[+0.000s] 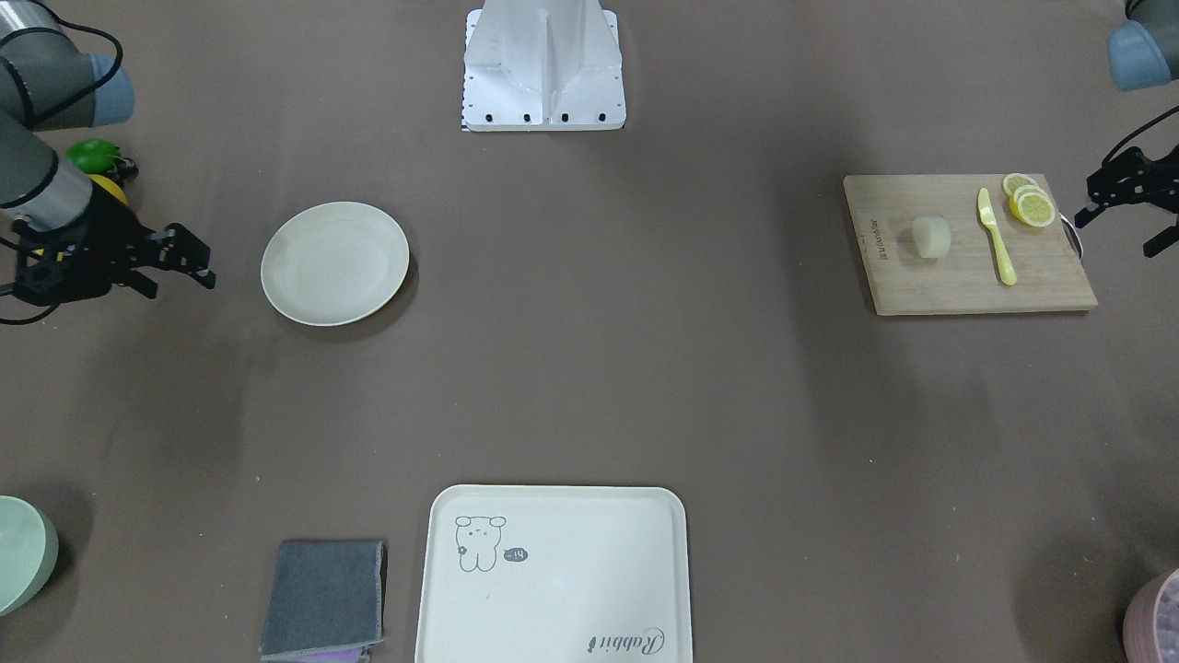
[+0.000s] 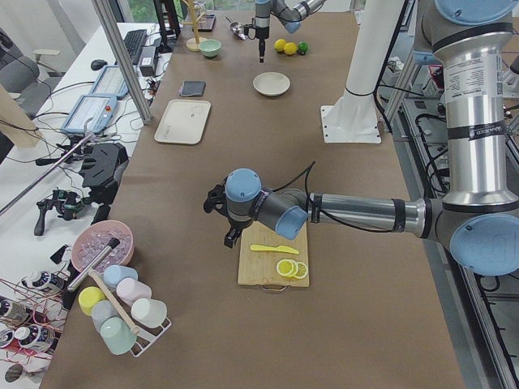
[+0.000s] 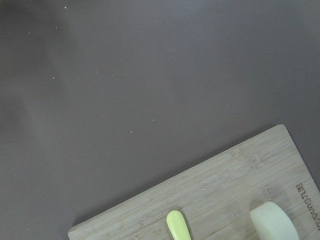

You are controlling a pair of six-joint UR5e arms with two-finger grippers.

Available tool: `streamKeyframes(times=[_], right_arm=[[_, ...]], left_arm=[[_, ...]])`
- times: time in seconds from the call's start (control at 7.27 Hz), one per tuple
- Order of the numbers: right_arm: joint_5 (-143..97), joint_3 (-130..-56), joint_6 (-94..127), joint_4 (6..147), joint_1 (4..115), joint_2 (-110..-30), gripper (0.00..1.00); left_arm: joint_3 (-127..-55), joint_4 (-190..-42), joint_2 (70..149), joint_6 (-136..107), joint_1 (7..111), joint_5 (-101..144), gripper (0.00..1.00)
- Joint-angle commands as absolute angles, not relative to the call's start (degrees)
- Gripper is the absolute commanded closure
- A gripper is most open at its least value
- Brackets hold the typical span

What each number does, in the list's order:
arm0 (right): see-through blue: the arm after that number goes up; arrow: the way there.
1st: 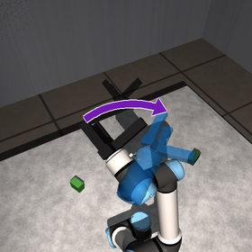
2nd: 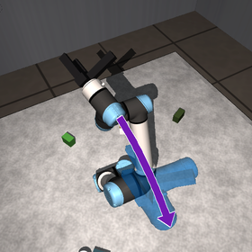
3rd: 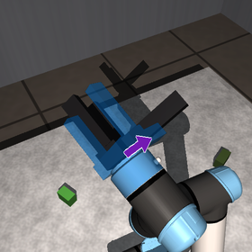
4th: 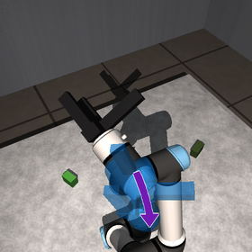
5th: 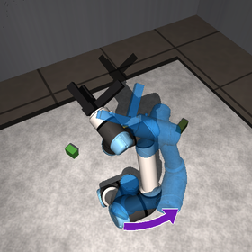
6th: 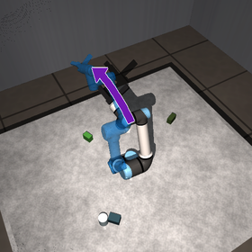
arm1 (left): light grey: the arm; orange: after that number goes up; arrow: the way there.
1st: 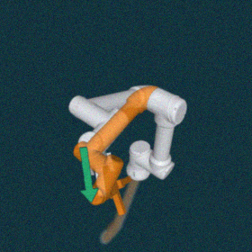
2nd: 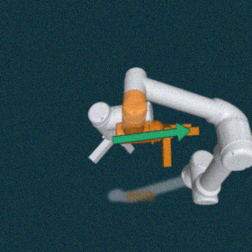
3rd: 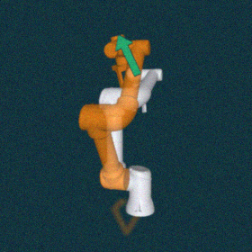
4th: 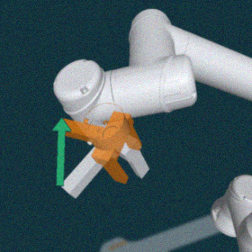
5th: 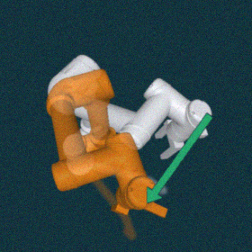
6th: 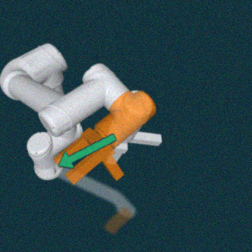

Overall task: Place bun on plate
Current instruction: 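Reach the right gripper down to the rim of the white plate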

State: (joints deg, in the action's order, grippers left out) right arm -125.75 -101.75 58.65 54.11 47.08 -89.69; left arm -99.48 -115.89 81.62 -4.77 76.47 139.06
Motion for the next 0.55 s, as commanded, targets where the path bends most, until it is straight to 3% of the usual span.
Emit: streamKeyframes(times=[0.0, 0.28, 0.41], right_arm=[[-123.1, -99.9, 62.8, 50.4, 42.3, -87.5, 0.25], [-123.3, -99.1, 62.8, 50.3, 41.3, -87.7, 0.53], [-123.7, -99.1, 62.8, 50.3, 41.4, -87.7, 0.98]], left_arm=[[-97.2, -116.0, 82.3, -5.2, 76.5, 139.0, 0.03], [-97.3, -116.1, 82.3, -5.4, 76.5, 139.0, 0.03], [-97.5, -116.1, 82.2, -5.4, 76.6, 139.1, 0.03]])
